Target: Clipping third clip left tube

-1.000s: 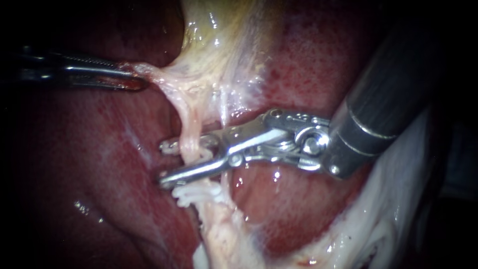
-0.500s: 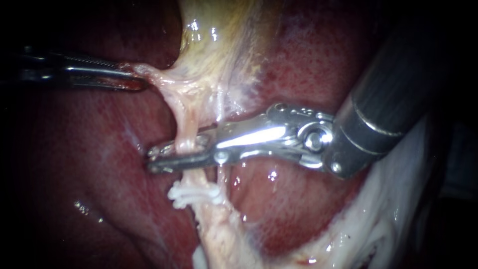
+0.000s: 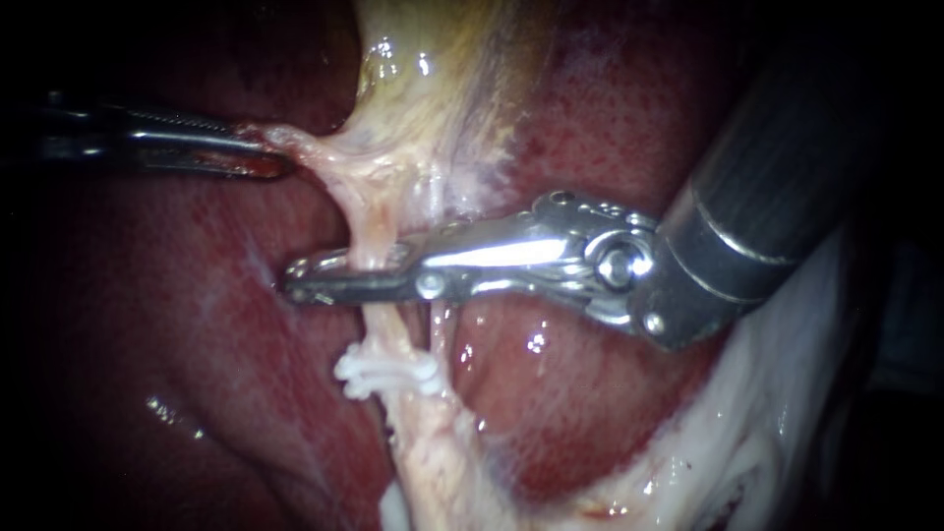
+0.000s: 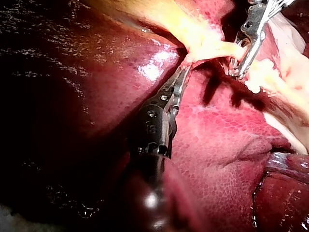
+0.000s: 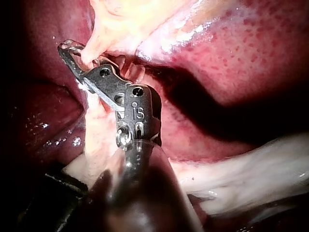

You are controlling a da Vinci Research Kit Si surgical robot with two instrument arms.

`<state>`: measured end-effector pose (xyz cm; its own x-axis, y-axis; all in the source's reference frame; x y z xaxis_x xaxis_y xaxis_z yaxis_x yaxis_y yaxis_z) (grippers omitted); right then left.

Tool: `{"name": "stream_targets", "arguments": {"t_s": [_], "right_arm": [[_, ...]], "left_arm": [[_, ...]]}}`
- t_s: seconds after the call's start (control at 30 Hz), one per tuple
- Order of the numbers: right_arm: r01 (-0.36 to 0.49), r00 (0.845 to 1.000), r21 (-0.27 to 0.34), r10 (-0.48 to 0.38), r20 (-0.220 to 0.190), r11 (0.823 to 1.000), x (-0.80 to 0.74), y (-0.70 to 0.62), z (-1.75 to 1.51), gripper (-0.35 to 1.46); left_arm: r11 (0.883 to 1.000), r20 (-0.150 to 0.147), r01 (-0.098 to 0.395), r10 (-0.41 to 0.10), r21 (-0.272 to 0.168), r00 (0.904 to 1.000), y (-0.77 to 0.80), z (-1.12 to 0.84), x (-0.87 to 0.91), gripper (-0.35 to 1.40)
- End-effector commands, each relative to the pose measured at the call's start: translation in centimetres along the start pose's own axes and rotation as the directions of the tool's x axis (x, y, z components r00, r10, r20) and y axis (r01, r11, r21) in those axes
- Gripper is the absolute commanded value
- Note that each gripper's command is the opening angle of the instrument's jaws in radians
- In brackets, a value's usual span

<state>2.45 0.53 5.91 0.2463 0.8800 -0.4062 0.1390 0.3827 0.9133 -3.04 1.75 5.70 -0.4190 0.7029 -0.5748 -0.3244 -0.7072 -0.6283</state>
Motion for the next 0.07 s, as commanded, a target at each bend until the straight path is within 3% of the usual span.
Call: {"name": "stream_targets", "arguments": {"t_s": [0.03,0.07], "right_arm": [[0.000,1.000,0.003,0.000,0.002,1.000,-0.01,0.01,-0.01,-0.35],[0.001,1.000,0.012,-0.001,0.009,1.000,-0.02,0.03,0.00,-0.35]], "left_arm": [[1.000,0.000,0.000,0.000,0.000,1.0000,0.00,0.00,0.00,-0.35],[1.000,0.000,0.000,0.000,0.000,1.0000,-0.01,0.00,0.00,-0.35]]}}
